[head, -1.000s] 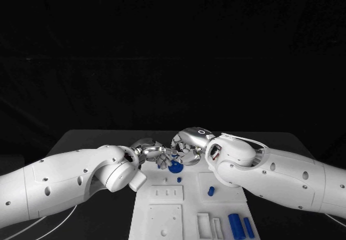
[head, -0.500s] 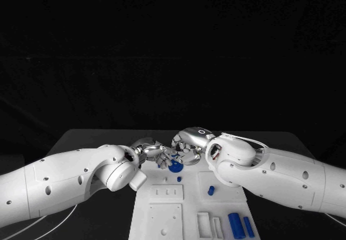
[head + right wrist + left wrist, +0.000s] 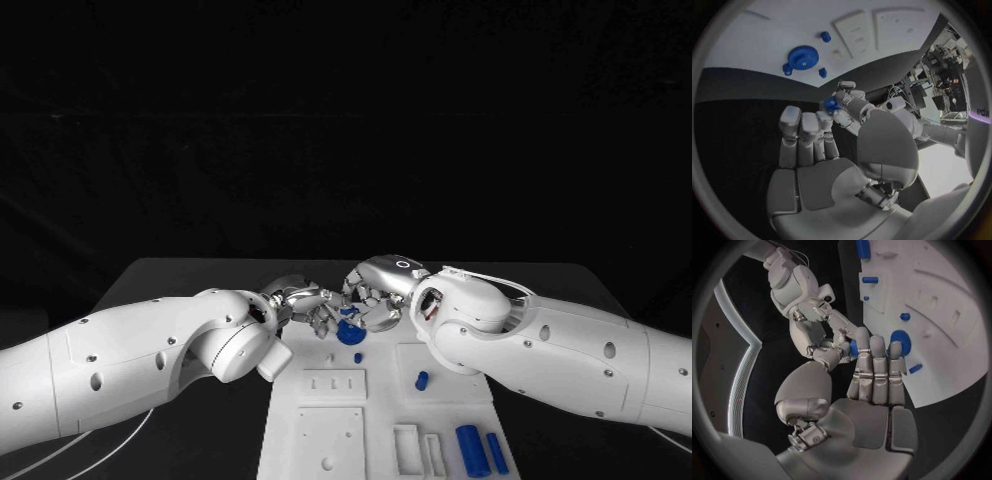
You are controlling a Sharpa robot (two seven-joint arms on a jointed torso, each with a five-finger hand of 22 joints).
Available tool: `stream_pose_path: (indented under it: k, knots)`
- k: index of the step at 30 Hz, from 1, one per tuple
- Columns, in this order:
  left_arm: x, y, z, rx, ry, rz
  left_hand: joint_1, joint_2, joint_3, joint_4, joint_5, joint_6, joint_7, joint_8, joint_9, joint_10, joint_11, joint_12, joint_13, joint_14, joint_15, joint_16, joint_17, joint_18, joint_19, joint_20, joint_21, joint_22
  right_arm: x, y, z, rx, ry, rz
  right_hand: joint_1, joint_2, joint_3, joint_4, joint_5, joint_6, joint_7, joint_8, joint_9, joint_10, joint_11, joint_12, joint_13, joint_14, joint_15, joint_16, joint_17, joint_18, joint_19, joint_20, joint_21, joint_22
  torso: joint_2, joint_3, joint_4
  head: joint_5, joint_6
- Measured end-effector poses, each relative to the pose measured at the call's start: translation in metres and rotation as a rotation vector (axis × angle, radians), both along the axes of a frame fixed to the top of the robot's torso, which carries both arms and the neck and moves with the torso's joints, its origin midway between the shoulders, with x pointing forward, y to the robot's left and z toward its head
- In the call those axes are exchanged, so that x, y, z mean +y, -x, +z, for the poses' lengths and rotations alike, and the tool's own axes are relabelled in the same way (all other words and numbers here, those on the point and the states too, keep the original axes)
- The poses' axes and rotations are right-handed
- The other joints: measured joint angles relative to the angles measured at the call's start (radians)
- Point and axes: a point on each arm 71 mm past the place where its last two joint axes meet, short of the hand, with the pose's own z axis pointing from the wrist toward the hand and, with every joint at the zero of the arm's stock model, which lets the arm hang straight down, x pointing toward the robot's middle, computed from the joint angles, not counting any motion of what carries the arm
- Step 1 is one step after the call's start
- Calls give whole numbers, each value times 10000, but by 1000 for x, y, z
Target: Assemble the parts on the task board
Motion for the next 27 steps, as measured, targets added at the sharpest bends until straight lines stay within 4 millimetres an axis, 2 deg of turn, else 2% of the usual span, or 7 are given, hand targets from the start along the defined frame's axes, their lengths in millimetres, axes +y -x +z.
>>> stream_pose_path:
  k: [2, 4, 5, 8, 12, 19, 27]
  knots:
    - [0, 0, 0, -29, -29, -6, -38, -15, 0, 0, 0, 72, -12, 2, 120, 34, -14, 77, 55, 32, -32, 69, 3, 0, 0, 0, 56, 0, -2, -1, 0, -19, -31, -70, -158, -158, -304, 3, 0, -146, 160, -198, -80, -145, 45, -135, -68, -43, 42, -87, -17, 0, -40, 0, -77, 0, -1, 1, 2, 0, -1]
    - [0, 0, 1, -66, -53, -23, -68, -39, 0, 0, -40, 85, -20, 2, 785, 42, -31, 77, 58, 32, -32, 69, 2, 0, 0, 0, 61, -1, -5, -2, -1, -43, -69, -154, -228, -222, -578, -65, 0, -351, 261, -333, -142, -268, 131, -220, -127, -122, 117, -140, -31, -1, -132, -21, -144, 0, -1, 3, 3, 2, -4]
    - [0, 0, 1, -87, -67, -33, -84, -48, 9, -9, -62, 94, -29, 2, 933, 32, -42, 77, 58, 32, -32, 69, -3, 0, 0, 0, 61, 0, -7, -3, -1, -51, -98, -203, -325, -232, -725, -80, 0, -453, 288, -382, -164, -319, 172, -254, -149, -161, 155, -168, -40, -2, -170, -28, -192, 0, -2, 3, 3, 5, -8]
    - [0, 0, 1, -150, -128, -68, -105, -55, 35, -35, -78, 113, -48, 2, 1076, 15, -59, 122, 74, 52, -51, 69, -39, -1, 0, 0, 65, -1, -15, -5, -1, -79, -221, -395, -640, -253, -1260, -198, 92, -847, 286, -679, -280, -541, 293, -347, -217, -334, 255, -292, -79, -3, -378, -23, -336, 0, -2, 4, 3, 13, -14]
    - [2, -1, 2, -258, -253, -110, -142, -92, 35, -35, -140, 208, -126, 2, 1213, 87, -131, 231, 127, 158, -156, 153, -106, 0, 41, -37, 216, -2, -28, -8, 0, -114, -408, -662, -923, -259, -1888, -398, 587, -1239, 298, -960, -387, -727, 477, -393, -272, -492, 411, -372, -105, -2, -537, -4, -473, 5, -1, 5, 1, 24, -33]
    - [7, -1, 2, -577, -735, -239, -41, -187, 67, -123, -73, 280, -144, 42, 1380, 147, -191, 397, 202, 283, -205, 317, -145, 0, 111, -40, 429, -2, -63, -12, 1, -168, -728, -1259, -1008, -262, -2242, -481, 1174, -1325, 372, -962, -386, -789, 536, -397, -343, -539, 458, -375, -118, -3, -573, 31, -542, 5, 0, 11, -1, 36, -77]
    - [9, 6, 3, -1220, -1674, -590, 111, -260, 44, -157, 57, 374, -138, 39, 1446, 200, -242, 782, 372, 452, -367, 668, -132, 0, 390, -100, 810, -3, -106, -23, 0, -53, -1154, -2204, -1004, -258, -2232, -471, 1337, -1361, 374, -961, -354, -789, 536, -396, -385, -539, 458, -376, -128, -4, -574, 33, -581, -1, -1, 12, -8, 54, -233]
